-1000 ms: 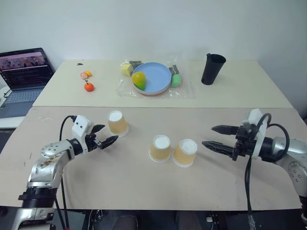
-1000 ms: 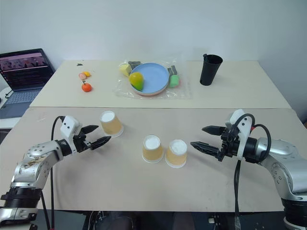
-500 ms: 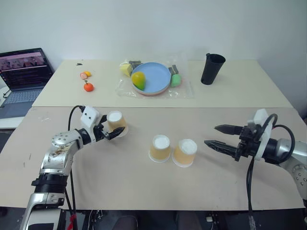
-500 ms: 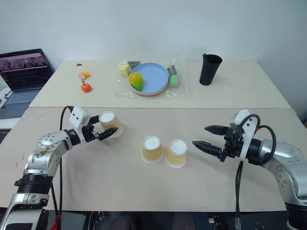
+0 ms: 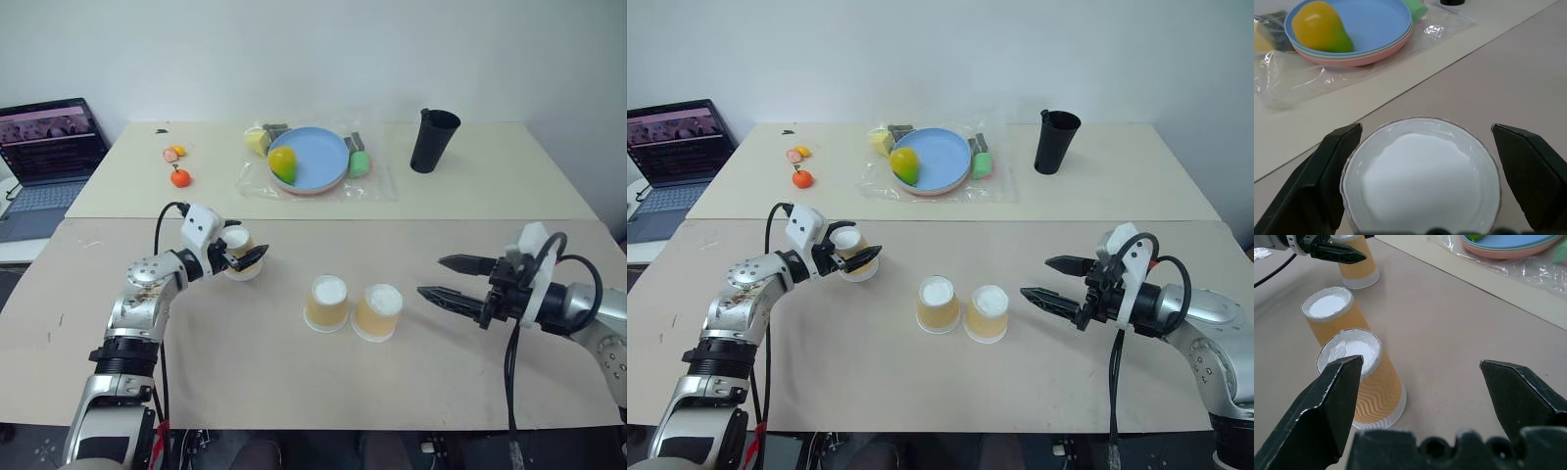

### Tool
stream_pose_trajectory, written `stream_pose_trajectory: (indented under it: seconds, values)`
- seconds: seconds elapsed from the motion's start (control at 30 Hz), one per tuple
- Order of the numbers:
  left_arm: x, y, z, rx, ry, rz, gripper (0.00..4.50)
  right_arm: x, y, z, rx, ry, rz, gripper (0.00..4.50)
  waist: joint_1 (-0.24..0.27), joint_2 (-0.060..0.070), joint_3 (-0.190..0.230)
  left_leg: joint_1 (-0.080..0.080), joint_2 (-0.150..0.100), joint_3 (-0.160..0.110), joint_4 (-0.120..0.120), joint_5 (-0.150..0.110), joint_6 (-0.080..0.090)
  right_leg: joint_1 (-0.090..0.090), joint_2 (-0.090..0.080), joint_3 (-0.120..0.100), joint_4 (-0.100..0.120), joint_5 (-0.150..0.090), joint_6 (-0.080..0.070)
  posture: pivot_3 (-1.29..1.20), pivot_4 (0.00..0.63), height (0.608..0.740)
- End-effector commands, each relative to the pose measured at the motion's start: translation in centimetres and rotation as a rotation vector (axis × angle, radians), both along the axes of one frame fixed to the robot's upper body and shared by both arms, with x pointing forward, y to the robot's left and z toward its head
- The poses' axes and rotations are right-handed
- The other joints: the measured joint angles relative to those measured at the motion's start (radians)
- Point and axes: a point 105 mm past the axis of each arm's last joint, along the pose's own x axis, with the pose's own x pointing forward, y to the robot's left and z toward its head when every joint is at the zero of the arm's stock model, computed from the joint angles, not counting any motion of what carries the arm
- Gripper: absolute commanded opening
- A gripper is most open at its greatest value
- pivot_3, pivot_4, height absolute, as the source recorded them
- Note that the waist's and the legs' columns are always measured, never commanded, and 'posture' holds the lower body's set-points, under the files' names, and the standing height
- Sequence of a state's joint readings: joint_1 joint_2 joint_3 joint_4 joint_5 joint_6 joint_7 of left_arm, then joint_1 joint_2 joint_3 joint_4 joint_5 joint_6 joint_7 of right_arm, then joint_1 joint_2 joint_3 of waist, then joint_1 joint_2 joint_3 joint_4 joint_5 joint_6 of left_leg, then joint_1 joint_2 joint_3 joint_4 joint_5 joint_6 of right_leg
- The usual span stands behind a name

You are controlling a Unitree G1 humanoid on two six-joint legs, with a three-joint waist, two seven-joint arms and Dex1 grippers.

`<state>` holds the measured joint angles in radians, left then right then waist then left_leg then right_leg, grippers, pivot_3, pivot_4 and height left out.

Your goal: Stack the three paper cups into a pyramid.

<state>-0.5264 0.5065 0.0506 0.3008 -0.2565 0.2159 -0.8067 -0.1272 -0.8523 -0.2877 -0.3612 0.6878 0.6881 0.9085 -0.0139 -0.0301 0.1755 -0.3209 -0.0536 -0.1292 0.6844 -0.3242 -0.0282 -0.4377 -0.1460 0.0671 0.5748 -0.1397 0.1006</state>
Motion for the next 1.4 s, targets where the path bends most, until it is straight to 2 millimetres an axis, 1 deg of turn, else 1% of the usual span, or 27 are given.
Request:
stream_pose_trajectory:
  seconds: [0.03, 0.07, 0.1, 0.2, 0.3, 0.37, 0.43, 0.47, 0.53, 0.67, 0.73, 0.77, 0.83, 0.9, 0.97, 1.13, 1.27, 1.4]
  values:
    - [-0.2, 0.1, 0.9, 0.003, -0.043, -0.015, 2.97, -0.2, -0.4, 1.3, -0.007, -0.047, -0.014, 4.50, 0.000, 0.000, 0.000, 0.000, 0.000, 0.000, 0.000, 0.000, 0.000, 0.000, 0.000, 0.000, 0.000, 0.000, 0.000, 0.00, 0.150, 0.716]
    - [-0.1, 0.3, 0.8, 0.006, -0.040, -0.004, 2.71, -0.2, -0.5, 1.3, -0.007, -0.048, -0.016, 4.50, 0.000, 0.000, 0.000, 0.000, 0.000, 0.000, 0.000, 0.000, 0.000, 0.000, 0.000, 0.000, 0.000, 0.000, 0.000, 0.00, 0.150, 0.716]
    - [0.0, 0.4, 0.7, 0.001, -0.035, 0.001, 2.65, -0.2, -0.5, 1.3, -0.004, -0.047, -0.017, 4.50, -0.001, 0.000, 0.000, 0.000, 0.000, 0.000, 0.000, 0.000, 0.000, 0.000, 0.000, 0.000, 0.000, 0.000, 0.000, 0.00, 0.150, 0.716]
    - [0.0, 0.3, 0.7, -0.007, -0.031, -0.004, 2.65, -0.2, -0.5, 1.3, -0.006, -0.046, -0.017, 4.50, -0.001, 0.000, 0.000, 0.000, 0.000, 0.000, 0.000, 0.000, 0.000, 0.000, 0.000, 0.000, 0.000, 0.000, 0.000, 0.00, 0.150, 0.716]
    - [-0.3, -0.4, 0.8, -0.006, -0.037, -0.038, 2.65, -0.1, -0.3, 1.2, -0.008, -0.044, -0.008, 4.50, -0.001, 0.000, 0.000, 0.000, 0.000, 0.000, 0.000, 0.000, 0.000, 0.000, 0.000, 0.000, 0.000, 0.000, 0.000, 0.00, 0.150, 0.716]
    - [-0.9, -1.7, 1.5, -0.022, -0.041, -0.118, 2.65, -0.1, -0.3, 1.2, -0.009, -0.043, -0.007, 4.50, 0.000, 0.000, 0.000, 0.000, 0.000, 0.000, 0.000, 0.000, 0.000, 0.000, 0.000, 0.000, 0.000, 0.000, 0.000, 0.00, 0.150, 0.716]
    - [-2.2, -3.8, 3.1, -0.048, -0.038, -0.271, 2.65, -0.1, -0.3, 1.1, -0.012, -0.033, 0.001, 4.50, 0.000, 0.000, 0.000, 0.000, 0.000, 0.000, 0.000, 0.000, 0.000, 0.000, 0.000, 0.000, 0.000, 0.000, 0.000, 0.00, 0.150, 0.716]
    - [-2.8, -4.4, 3.7, -0.055, -0.040, -0.327, 2.65, -0.2, -0.3, 1.1, -0.013, -0.030, 0.004, 4.50, 0.000, 0.000, 0.000, 0.000, 0.000, 0.000, 0.000, 0.000, 0.000, 0.000, 0.000, 0.000, 0.000, 0.000, 0.000, 0.00, 0.150, 0.716]
    - [-4.7, -6.0, 5.5, -0.085, 0.003, -0.492, 2.65, -0.6, -0.2, 1.1, -0.012, -0.016, 0.018, 4.50, 0.000, 0.000, 0.000, -0.001, 0.000, 0.000, 0.000, 0.000, 0.000, 0.000, 0.000, 0.000, 0.001, 0.000, 0.000, 0.00, 0.150, 0.716]
    - [-7.8, -7.6, 7.4, -0.070, 0.086, -0.734, 2.65, -1.5, -0.2, 0.8, -0.031, 0.008, 0.042, 4.50, -0.002, 0.000, 0.000, -0.002, 0.000, 0.000, 0.000, 0.000, 0.001, 0.000, 0.000, 0.000, 0.002, 0.000, 0.001, 0.00, 0.150, 0.716]
    - [-8.4, -7.9, 8.3, -0.052, 0.091, -0.805, 2.65, -2.2, -0.3, 0.6, -0.038, 0.023, 0.053, 4.50, -0.004, 0.000, 0.000, -0.001, 0.000, 0.000, 0.000, 0.000, 0.001, 0.000, 0.000, 0.000, 0.002, 0.000, 0.001, 0.00, 0.150, 0.716]
    - [-8.4, -8.1, 8.7, -0.054, 0.093, -0.821, 2.65, -2.5, -0.3, 0.6, -0.040, 0.028, 0.059, 4.50, -0.004, 0.000, 0.000, -0.001, 0.000, 0.000, 0.000, -0.001, 0.001, 0.000, 0.000, 0.000, 0.001, -0.001, 0.001, 0.00, 0.150, 0.716]
    - [-8.4, -8.4, 10.3, -0.093, 0.086, -0.863, 2.65, -3.5, -0.1, 0.3, -0.043, 0.047, 0.087, 4.50, -0.002, -0.001, 0.000, -0.001, 0.000, 0.000, 0.000, 0.000, 0.001, 0.000, 0.000, 0.000, 0.001, 0.000, 0.001, 0.00, 0.150, 0.716]
    - [-8.6, -9.0, 11.9, -0.142, 0.080, -0.914, 2.65, -4.3, 0.0, -0.4, -0.074, 0.067, 0.091, 4.50, 0.000, -0.001, 0.001, -0.001, 0.000, 0.000, 0.000, 0.000, 0.001, 0.000, 0.000, 0.000, 0.001, -0.001, 0.001, 0.00, 0.150, 0.716]
    - [-8.9, -9.4, 12.8, -0.156, 0.076, -0.959, 2.65, -4.7, 0.3, -0.9, -0.074, 0.075, 0.092, 4.50, 0.000, -0.001, 0.001, -0.001, 0.000, 0.000, 0.000, 0.000, 0.001, 0.001, 0.000, 0.000, 0.001, -0.003, 0.005, 0.00, 0.150, 0.716]
    - [-8.7, -10.9, 12.8, -0.117, 0.069, -1.017, 2.65, -5.3, 1.4, -1.0, -0.033, 0.061, 0.089, 4.50, -0.007, -0.001, 0.001, -0.001, 0.000, 0.000, 0.000, 0.000, 0.001, 0.005, 0.000, 0.000, 0.001, -0.005, 0.008, 0.00, 0.150, 0.716]
    - [-8.2, -11.8, 12.6, -0.119, 0.080, -1.036, 2.65, -5.3, 1.4, -1.1, -0.029, 0.055, 0.068, 4.50, -0.002, -0.001, 0.001, -0.001, 0.000, 0.000, 0.000, 0.000, 0.000, 0.006, 0.000, 0.000, 0.001, -0.005, 0.008, 0.00, 0.150, 0.716]
    - [-7.6, -12.9, 11.7, -0.124, 0.103, -1.035, 2.65, -5.3, 1.2, -1.1, -0.030, 0.052, 0.048, 4.50, -0.001, -0.001, 0.001, -0.001, 0.000, 0.000, 0.000, 0.000, 0.000, 0.006, 0.000, 0.000, 0.000, -0.005, 0.008, 0.00, 0.150, 0.716]
